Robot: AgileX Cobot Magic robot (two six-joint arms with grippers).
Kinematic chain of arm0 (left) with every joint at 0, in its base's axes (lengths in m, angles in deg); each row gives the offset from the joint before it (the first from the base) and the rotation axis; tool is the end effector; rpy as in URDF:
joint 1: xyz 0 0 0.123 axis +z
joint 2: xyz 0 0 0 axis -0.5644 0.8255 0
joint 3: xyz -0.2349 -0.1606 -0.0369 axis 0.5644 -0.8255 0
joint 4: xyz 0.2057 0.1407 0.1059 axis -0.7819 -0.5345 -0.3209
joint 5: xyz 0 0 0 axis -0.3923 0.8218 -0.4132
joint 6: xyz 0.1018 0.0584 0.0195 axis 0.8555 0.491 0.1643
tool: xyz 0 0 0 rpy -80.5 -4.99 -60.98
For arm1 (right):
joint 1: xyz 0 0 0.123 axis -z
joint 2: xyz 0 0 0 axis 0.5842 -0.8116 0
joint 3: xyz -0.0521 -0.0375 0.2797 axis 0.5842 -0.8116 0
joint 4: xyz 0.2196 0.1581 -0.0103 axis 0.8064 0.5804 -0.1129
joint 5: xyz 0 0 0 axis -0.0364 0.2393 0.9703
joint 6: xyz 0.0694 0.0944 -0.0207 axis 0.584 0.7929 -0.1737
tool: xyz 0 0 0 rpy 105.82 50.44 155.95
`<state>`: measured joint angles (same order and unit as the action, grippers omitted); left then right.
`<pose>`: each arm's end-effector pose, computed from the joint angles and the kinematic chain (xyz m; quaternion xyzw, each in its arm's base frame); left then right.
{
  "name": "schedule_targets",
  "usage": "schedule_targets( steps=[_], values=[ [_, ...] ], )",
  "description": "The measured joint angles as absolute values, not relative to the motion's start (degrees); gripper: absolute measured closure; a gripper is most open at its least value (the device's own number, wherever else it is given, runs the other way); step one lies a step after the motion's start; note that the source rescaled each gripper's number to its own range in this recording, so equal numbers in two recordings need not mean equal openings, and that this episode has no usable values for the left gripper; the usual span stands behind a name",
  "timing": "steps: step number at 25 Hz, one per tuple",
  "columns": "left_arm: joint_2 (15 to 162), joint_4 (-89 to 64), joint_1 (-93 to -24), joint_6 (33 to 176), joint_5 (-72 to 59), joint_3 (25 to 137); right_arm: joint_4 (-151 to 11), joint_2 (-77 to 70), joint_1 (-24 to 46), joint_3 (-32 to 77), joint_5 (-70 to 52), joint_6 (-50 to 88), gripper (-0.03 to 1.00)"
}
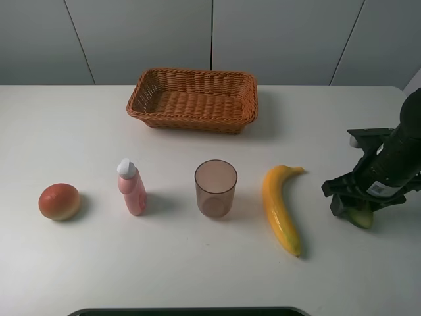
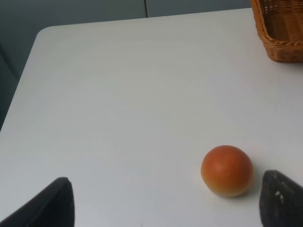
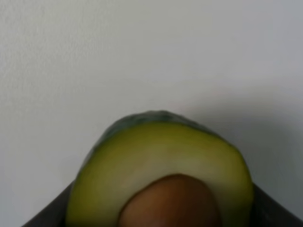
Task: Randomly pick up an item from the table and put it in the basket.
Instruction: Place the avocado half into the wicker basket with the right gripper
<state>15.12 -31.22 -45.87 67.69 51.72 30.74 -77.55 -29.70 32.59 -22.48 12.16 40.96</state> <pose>0.0336 0.0032 0.2759 0.0638 0.8521 -0.0173 0.5191 0.2425 0.0134 0.0587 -0.0336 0.9994 0.0002 0.0099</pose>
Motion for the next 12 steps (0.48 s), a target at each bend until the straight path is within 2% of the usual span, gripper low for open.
schedule_targets(
  steps=[6,12],
  values=[
    [15.1,-31.2,-45.9,67.7,51.7,30.7,-75.5,-21.2,32.6,-15.5,18.0,39.0,0.97],
    [15.1,-31.2,-45.9,67.7,51.7,30.7,-75.3,-15.0,28.0,4.4,26.0,36.5,0.97]
  ],
)
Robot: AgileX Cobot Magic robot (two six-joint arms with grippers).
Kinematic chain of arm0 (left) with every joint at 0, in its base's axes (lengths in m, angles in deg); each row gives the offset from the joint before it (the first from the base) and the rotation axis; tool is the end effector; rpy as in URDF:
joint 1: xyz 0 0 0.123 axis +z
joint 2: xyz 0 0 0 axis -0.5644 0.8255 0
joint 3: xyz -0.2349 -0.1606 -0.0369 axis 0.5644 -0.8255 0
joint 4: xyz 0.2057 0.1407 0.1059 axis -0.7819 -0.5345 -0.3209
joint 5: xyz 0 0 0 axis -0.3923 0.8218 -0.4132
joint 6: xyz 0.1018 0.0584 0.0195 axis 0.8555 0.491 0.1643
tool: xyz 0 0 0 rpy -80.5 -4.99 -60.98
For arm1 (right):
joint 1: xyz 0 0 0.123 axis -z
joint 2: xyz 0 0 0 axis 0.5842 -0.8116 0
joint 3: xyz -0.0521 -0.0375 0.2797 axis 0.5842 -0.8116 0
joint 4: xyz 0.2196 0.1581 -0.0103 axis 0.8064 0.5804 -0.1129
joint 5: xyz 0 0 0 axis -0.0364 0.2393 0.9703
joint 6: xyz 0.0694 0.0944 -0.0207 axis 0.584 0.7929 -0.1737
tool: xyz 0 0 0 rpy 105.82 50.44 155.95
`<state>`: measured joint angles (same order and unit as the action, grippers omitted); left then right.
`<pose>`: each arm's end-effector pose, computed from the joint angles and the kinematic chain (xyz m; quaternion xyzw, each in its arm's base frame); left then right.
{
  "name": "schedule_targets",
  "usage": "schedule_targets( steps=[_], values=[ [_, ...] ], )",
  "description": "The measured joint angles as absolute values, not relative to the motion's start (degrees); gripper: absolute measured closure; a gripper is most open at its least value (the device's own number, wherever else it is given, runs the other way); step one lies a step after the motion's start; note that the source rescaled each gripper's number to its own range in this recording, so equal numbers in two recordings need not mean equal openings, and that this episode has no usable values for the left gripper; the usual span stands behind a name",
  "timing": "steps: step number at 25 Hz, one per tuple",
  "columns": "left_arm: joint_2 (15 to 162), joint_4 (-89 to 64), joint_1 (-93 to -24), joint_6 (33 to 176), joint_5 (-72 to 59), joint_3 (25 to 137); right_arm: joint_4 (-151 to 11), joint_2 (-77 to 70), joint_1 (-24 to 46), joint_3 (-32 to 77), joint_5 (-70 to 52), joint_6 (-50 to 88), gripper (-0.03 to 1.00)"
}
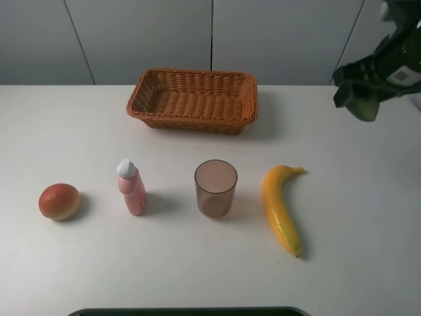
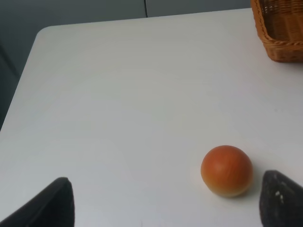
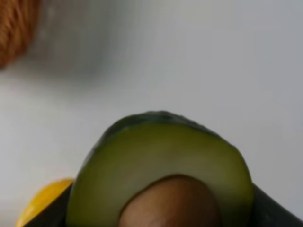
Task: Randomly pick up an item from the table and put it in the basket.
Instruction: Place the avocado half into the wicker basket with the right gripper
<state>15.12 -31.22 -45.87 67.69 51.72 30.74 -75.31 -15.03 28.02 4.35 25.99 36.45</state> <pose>0.0336 0.0032 0.2759 0.0638 0.8521 -0.0173 0.5191 0.3283 0.0478 0.2453 -0.0989 0.9634 0.0221 0.2483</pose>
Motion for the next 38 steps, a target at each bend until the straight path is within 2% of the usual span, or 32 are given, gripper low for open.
schedule_targets(
  steps=[7,14,26,38],
  values=[
    [15.1,-31.2,-45.9,67.7,51.7,30.7,-75.4,-20.1,18.2,24.1,29.7,35.2,0.97],
    [15.1,-31.2,-45.9,67.7,51.7,30.7,-75.4,-34.4,12.2,34.3,29.7,35.0,0.97],
    [15.1,-31.2,-45.9,67.7,51.7,30.7,-71.0,-55.4,10.8,36.1,23.5,33.2,0.97],
    [15.1,-31.2,-45.9,67.7,51.7,30.7,-70.7,-57.4,10.7,36.1,22.6,32.6,0.97]
  ],
)
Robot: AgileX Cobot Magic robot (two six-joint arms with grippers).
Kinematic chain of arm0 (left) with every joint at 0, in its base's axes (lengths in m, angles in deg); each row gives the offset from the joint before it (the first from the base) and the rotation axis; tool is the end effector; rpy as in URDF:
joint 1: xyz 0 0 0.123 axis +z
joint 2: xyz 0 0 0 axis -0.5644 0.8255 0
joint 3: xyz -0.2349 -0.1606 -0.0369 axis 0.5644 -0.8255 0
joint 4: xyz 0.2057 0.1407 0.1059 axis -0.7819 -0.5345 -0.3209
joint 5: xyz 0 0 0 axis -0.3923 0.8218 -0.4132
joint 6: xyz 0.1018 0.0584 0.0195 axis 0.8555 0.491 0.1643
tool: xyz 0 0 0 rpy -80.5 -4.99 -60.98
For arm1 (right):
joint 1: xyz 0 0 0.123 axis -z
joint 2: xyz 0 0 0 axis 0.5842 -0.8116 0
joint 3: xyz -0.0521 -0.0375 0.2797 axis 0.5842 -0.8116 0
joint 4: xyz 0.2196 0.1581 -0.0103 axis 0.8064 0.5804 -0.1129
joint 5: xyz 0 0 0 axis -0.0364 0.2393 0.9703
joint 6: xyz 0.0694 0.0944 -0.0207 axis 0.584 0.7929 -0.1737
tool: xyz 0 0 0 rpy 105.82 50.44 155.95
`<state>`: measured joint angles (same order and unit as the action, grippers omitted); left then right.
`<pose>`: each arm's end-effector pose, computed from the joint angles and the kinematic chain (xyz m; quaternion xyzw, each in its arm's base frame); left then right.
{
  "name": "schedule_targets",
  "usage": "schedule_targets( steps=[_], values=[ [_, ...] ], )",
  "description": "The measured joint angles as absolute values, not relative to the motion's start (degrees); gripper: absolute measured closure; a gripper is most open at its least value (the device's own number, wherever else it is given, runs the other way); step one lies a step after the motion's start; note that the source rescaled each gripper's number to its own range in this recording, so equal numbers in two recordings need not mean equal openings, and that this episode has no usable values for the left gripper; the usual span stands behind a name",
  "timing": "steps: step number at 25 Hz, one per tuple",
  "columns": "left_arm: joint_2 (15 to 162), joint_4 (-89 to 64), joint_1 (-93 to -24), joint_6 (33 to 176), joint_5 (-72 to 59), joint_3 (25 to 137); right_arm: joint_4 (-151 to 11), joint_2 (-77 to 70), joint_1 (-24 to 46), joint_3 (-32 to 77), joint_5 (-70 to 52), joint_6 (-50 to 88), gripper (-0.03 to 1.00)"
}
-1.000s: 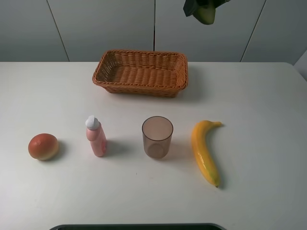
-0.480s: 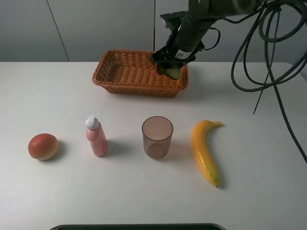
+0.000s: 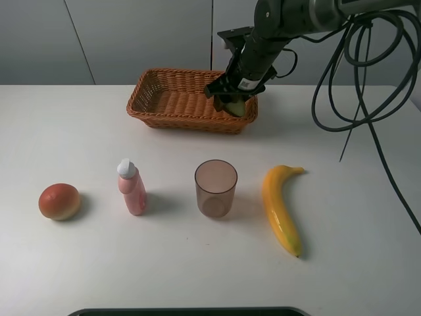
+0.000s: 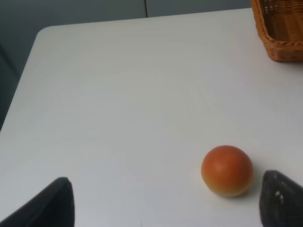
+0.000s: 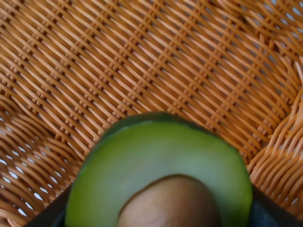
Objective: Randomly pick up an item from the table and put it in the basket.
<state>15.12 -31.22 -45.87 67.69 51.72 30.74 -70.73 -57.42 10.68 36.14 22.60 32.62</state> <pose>0.0336 0.0032 0.2759 0.0638 0.8521 -0.0173 0.5191 0.4431 0.2174 0.1097 -0.2521 0.9483 0.0722 0.1787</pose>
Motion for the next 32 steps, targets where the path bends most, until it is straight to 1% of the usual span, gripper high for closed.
schedule_targets(
  steps=[1,2,3,4,5,6,8,16,21,25,32],
  values=[
    [15.1,-31.2,-45.9,67.7,51.7,30.7,-70.7,-57.4,10.7,36.1,22.5,32.5,0.95],
    [15.1,-31.2,-45.9,67.7,51.7,30.7,-70.6,-57.4,10.7,36.1,22.5,32.3,0.76],
    [15.1,-31.2,-45.9,67.7,51.7,30.7,-70.6,-57.4,10.7,36.1,22.3,32.1,0.36],
    [15.1,-31.2,-45.9,67.7,51.7,30.7,-70.6,-57.4,10.7,36.1,22.0,31.8,0.14],
    [15.1,-31.2,-45.9,67.7,51.7,30.7,-70.6,-57.4,10.7,36.2,21.8,31.6,0.04],
    [15.1,-31.2,-45.9,67.7,51.7,30.7,-70.5,-57.4,10.7,36.2,21.6,31.5,0.01],
    [15.1,-31.2,-45.9,67.7,51.7,30.7,-70.3,-57.4,10.7,36.2,21.4,31.3,-0.02],
    [15.1,-31.2,-45.9,67.7,51.7,30.7,-70.0,-55.9,10.7,36.2,21.7,31.1,-0.03],
    [15.1,-31.2,-45.9,67.7,51.7,30.7,-74.0,-45.8,11.8,37.3,25.6,31.0,-0.03],
    [15.1,-31.2,-45.9,67.7,51.7,30.7,-75.3,-34.7,16.5,37.9,30.9,29.9,-0.03],
    [15.1,-31.2,-45.9,67.7,51.7,30.7,-79.5,-18.8,29.4,37.9,44.4,27.3,-0.03]
  ],
)
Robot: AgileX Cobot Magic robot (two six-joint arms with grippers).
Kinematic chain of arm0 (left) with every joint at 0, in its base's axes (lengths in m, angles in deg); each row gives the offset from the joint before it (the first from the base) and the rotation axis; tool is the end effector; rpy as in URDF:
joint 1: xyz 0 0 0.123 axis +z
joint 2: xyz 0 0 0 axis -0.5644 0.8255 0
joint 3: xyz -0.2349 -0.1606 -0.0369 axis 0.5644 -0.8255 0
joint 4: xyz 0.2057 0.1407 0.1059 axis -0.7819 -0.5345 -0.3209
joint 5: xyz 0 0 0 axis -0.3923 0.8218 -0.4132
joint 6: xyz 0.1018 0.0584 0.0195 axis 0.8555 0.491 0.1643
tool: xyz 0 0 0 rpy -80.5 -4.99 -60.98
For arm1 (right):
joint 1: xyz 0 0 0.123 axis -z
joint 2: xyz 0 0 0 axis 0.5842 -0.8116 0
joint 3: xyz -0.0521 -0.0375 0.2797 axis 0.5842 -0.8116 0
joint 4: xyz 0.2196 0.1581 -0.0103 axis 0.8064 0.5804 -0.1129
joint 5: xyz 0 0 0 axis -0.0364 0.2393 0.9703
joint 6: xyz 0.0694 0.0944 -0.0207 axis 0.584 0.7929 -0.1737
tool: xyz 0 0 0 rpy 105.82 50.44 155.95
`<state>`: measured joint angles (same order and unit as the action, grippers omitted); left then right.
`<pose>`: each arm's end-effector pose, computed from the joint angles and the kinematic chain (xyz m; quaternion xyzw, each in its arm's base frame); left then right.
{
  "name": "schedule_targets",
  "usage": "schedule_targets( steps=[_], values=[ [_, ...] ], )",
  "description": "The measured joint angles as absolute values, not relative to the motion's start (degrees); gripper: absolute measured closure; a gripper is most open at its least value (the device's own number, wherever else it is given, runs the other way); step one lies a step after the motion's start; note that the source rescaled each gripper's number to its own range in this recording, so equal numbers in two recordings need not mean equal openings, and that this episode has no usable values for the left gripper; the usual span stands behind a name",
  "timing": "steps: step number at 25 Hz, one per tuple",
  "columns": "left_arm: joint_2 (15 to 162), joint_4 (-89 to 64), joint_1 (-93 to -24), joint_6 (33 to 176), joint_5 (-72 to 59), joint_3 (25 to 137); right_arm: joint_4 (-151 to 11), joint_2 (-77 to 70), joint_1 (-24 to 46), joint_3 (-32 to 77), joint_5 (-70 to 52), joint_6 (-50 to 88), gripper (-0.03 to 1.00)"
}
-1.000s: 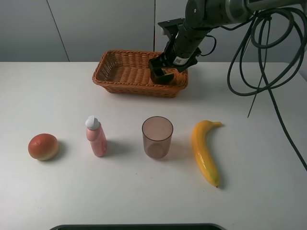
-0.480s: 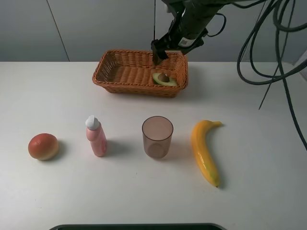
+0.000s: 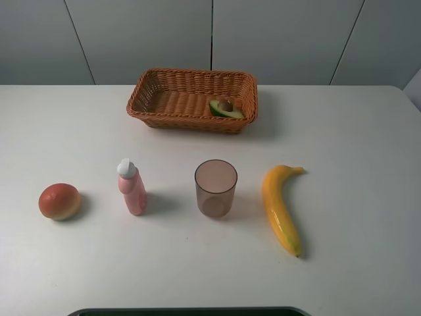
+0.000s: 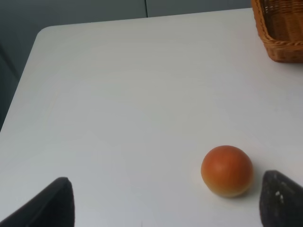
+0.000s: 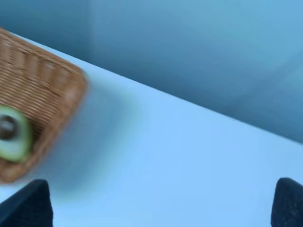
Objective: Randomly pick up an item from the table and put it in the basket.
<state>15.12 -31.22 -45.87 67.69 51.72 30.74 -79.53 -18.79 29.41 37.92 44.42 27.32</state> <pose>0.0336 0.0032 0.2759 0.0638 0.8521 -0.0173 0.5191 0.3632 0.0367 0.3965 -0.1707 0.9233 -0.0410 0.3415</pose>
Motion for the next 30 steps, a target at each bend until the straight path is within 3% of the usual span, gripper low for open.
schedule_targets(
  steps=[6,10,30],
  values=[
    [15.1,-31.2,-45.9,67.7,51.7,30.7,-79.9,-4.5,43.3,35.1,50.5,23.6,-0.03],
    [15.1,-31.2,-45.9,67.7,51.7,30.7,-80.0,7.4,48.6,28.7,50.6,22.1,-0.03],
    [15.1,-31.2,-45.9,67.7,51.7,30.7,-68.8,61.3,49.8,-19.6,43.8,22.3,-0.03]
  ],
)
